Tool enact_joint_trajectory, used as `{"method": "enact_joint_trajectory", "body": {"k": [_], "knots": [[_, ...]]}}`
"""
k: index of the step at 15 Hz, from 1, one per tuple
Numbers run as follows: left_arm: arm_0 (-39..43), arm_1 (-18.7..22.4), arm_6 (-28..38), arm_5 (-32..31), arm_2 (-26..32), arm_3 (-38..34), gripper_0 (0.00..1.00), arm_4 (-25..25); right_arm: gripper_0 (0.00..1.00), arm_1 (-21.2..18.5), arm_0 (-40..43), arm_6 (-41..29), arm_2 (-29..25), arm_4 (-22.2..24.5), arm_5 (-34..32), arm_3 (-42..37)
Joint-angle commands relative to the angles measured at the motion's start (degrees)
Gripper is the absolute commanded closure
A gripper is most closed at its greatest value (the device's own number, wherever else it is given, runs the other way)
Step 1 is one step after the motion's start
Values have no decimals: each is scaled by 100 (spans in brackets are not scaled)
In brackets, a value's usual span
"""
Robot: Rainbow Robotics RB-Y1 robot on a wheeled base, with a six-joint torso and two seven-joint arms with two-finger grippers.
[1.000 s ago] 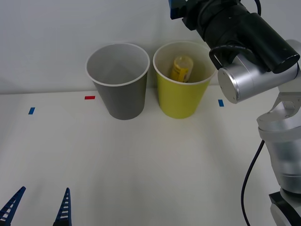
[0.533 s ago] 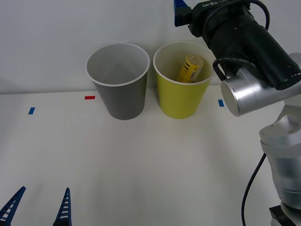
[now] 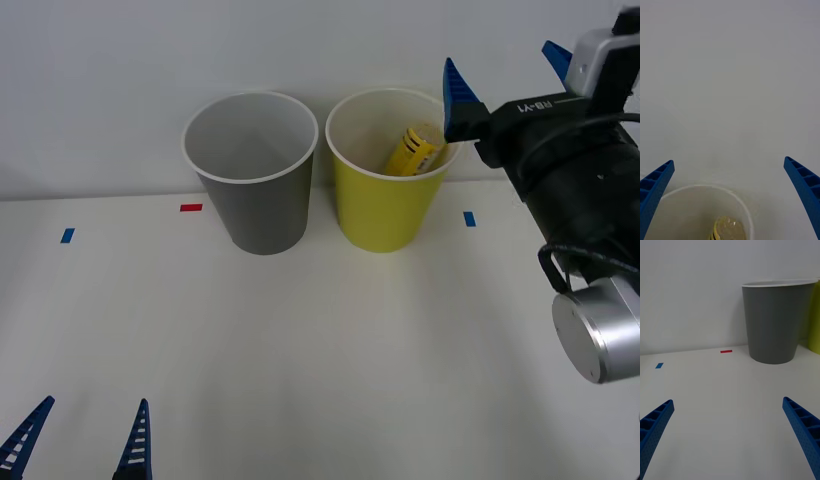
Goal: Put cans in the gray bin and PET bottles in the light green bin.
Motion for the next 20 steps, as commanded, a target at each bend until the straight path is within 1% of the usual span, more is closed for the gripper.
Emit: {"method": "enact_joint_trajectory", "body": {"k": [1,3,6,7,8,9,10,11,13,14,16,18,20], "knots": [[0,0,0,0,0,0,0,0,0,-234,927,-25,-44,-53,-711,-176],[0,0,0,0,0,0,0,0,0,-375,1551,-33,-88,-53,-1160,-176],[0,0,0,0,0,0,0,0,0,-366,2360,-42,-97,-105,-1766,-176],[0,0,0,0,0,0,0,0,0,-375,2597,-42,-105,-105,-2091,-105],[0,0,0,0,0,0,0,0,0,-384,2720,-51,-88,-114,-2460,27],[0,0,0,0,0,0,0,0,0,-428,2861,-42,-62,-114,-3216,413],[0,0,0,0,0,0,0,0,0,-472,2957,-42,-62,-88,-3744,694],[0,0,0,0,0,0,0,0,0,-577,3116,-51,-62,-88,-4095,835],[0,0,0,0,0,0,0,0,0,-753,3608,-60,-220,-132,-4429,835],[0,0,0,0,0,0,0,0,0,-779,3854,-60,-272,-149,-4570,835],[0,0,0,0,0,0,0,0,0,-797,4381,-7,-325,-413,-4842,835],[0,0,0,0,0,0,0,0,0,-806,4812,46,-352,-439,-5088,835],[0,0,0,0,0,0,0,0,0,-806,5278,98,-387,-580,-5334,835]]}}
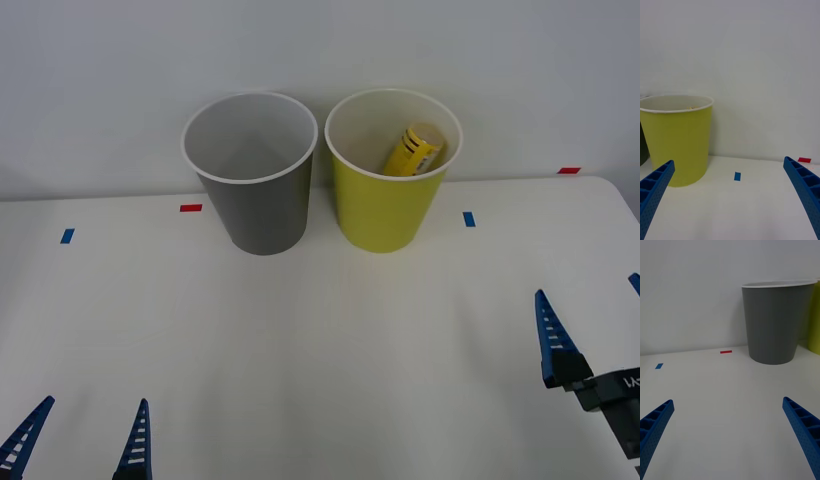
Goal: Put cans in the gray bin and PET bottles in the light green bin.
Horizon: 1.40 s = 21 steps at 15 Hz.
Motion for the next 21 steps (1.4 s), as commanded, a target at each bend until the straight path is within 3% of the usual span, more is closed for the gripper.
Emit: {"method": "enact_joint_trajectory", "body": {"k": [1,8,21], "knots": [[0,0,0,0,0,1,0,0,0,-5,586,80,-36,-161,-313,2],[0,0,0,0,0,1,0,0,0,-5,1324,115,78,-266,-523,2],[0,0,0,0,0,1,0,0,0,-22,1333,124,96,-266,-550,2]]}}
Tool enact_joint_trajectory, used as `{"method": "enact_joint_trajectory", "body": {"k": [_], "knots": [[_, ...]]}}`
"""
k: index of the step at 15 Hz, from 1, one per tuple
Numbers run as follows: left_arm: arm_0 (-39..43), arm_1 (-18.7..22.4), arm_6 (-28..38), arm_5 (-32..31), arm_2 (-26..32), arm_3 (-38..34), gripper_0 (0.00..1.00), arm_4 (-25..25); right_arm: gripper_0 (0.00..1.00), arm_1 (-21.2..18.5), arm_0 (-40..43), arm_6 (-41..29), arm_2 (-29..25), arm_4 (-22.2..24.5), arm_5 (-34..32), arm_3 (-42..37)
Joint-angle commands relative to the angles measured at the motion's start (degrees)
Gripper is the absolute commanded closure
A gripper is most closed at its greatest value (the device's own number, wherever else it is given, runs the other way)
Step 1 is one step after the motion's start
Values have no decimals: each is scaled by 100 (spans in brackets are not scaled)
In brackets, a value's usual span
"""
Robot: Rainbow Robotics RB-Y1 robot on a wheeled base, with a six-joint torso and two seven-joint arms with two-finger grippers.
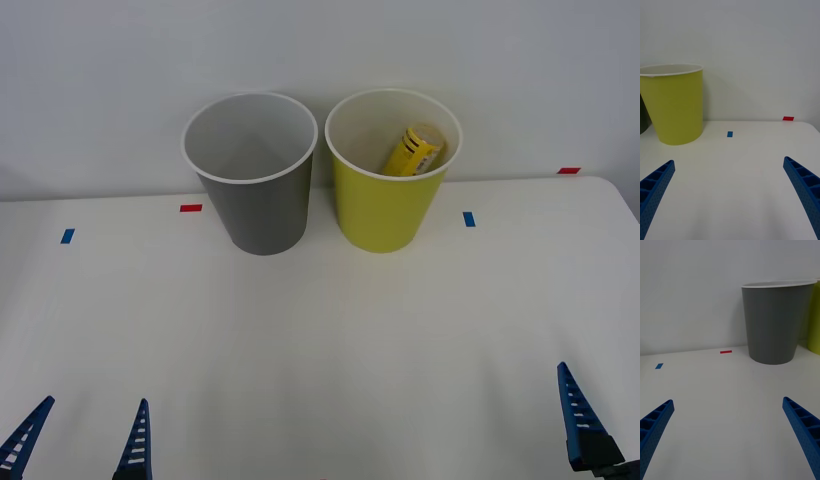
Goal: Put cans in the gray bin and PET bottles in the light green bin.
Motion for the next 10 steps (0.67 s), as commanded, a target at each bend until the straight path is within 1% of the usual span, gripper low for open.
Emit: {"method": "enact_joint_trajectory", "body": {"k": [1,10], "knots": [[0,0,0,0,0,0,0,0,0,0,0,1,0,0,1,0],[0,0,0,0,0,0,0,0,0,0,0,1,0,0,1,0]]}}
